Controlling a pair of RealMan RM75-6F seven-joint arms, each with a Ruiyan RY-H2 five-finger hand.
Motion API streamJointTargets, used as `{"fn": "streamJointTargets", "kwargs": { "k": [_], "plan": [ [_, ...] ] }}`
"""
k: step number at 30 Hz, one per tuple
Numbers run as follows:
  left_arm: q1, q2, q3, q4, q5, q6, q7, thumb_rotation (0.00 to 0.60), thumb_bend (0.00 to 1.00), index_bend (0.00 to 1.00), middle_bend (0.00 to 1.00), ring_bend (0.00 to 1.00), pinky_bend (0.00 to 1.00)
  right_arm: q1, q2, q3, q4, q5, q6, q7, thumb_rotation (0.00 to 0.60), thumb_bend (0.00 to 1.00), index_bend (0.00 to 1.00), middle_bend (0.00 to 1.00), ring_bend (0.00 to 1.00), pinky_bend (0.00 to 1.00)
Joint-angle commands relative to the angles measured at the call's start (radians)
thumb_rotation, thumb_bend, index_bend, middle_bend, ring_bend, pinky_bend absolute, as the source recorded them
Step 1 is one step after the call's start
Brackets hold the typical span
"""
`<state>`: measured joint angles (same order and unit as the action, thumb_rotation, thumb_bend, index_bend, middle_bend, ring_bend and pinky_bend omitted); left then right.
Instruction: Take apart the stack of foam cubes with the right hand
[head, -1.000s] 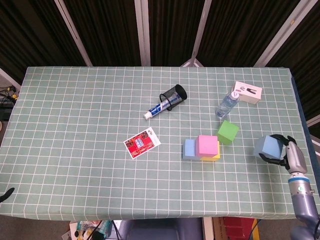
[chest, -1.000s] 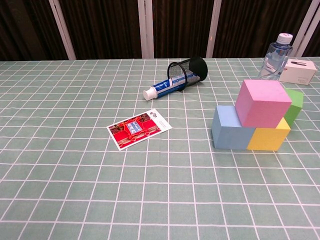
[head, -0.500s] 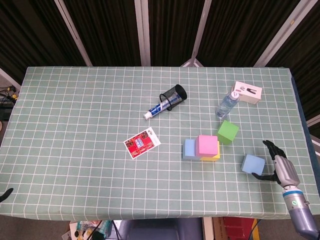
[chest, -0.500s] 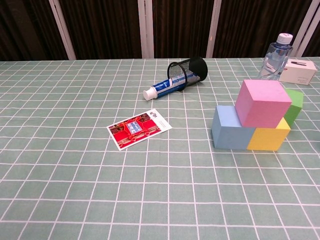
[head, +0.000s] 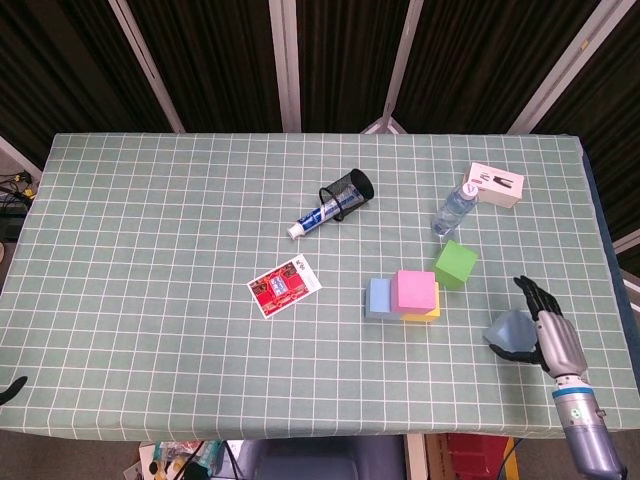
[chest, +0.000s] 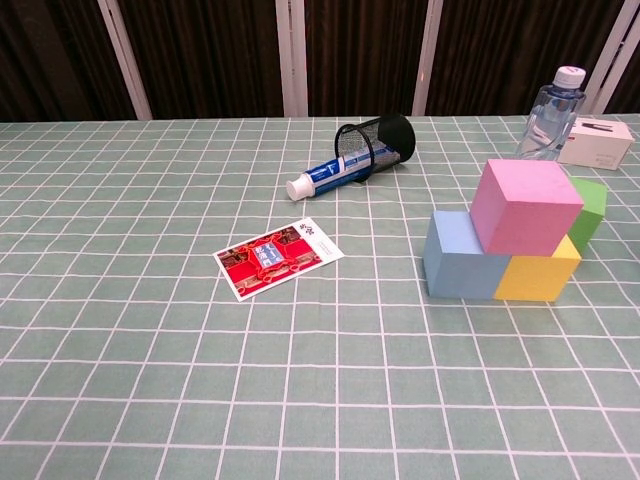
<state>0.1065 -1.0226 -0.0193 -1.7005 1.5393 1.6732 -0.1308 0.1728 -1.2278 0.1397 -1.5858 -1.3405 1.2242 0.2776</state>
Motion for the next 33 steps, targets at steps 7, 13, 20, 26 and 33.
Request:
{"fn": "streamJointTargets", "kwargs": {
  "k": [7,13,20,26,33],
  "plan": [
    [0.001,0.006,-0.001,0.005,-0.001,0.001,-0.017,0.600,0.18,0.17,0.00,0.00,0.00,-0.083,0.044,-0.023,-0.128,-0.115,0.200,0.004,0.600,0.10,0.06,0.07,0.17,0.05],
    [0.001,0.004,0.000,0.004,0.002,0.001,-0.014,0.600,0.18,0.17,0.00,0.00,0.00,-0.133,0.084,-0.108,-0.183,-0.210,0.241,0.060,0.600,0.10,0.09,0.11,0.22,0.14],
    [0.003,0.006,0.001,0.005,0.003,0.004,-0.020,0.600,0.18,0.17,0.00,0.00,0.00,-0.130,0.075,-0.172,-0.205,-0.301,0.221,0.068,0.600,0.10,0.09,0.11,0.24,0.32],
    [0.005,0.008,0.001,0.008,0.004,0.009,-0.028,0.600,0.18,0.17,0.00,0.00,0.00,-0.096,0.037,-0.181,-0.214,-0.271,0.135,-0.009,0.600,0.10,0.09,0.11,0.25,0.34],
    [0.002,0.009,-0.001,0.006,-0.001,0.001,-0.026,0.600,0.18,0.17,0.00,0.00,0.00,-0.009,-0.006,-0.155,-0.171,-0.203,-0.019,0.057,0.600,0.10,0.12,0.13,0.26,0.34]
  ]
}}
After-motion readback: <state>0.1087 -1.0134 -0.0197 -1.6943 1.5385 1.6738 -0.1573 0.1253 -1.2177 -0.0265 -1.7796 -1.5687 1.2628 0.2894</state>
